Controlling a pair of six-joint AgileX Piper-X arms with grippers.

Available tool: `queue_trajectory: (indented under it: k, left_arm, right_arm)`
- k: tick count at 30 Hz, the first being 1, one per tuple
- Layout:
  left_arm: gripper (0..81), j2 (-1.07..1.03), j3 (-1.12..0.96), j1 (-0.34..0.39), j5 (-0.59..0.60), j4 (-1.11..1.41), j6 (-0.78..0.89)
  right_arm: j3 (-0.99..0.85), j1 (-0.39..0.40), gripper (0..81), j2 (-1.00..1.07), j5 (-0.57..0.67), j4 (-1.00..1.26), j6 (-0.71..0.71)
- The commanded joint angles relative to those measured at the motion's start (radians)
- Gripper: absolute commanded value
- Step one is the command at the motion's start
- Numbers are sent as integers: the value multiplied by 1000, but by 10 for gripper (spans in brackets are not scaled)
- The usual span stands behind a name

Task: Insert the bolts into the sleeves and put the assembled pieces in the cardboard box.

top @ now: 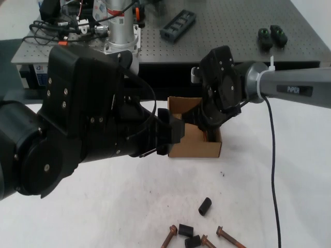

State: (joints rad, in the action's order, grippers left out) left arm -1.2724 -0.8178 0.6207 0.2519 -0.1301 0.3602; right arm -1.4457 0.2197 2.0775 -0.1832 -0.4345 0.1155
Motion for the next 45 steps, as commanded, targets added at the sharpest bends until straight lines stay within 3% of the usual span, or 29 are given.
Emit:
queue_trajectory:
  k: [1,8,15,22,27,35,45]
  left_arm:
    - [492,1,-5,3,-10,4,-2]
    - [492,1,-5,3,-10,4,1]
    - [492,1,-5,3,-16,4,0]
    - [492,1,-5,3,-24,4,0]
    - [492,1,-5,3,-34,4,-2]
    - [492,1,-5,3,-32,4,-5]
    - [492,1,-5,3,-32,4,-5]
  right_arm:
    - [-17,-7,187,-5,-8,-1,-5]
    - [-17,-10,374,-34,24,-22,17]
    - [37,-10,367,-253,67,-83,19]
    - [283,-7,367,-507,152,-409,-189]
    - [414,33,367,-493,156,-504,-320]
    - [506,157,367,-424,148,-420,-332]
    - [525,180,367,-356,149,-409,-336]
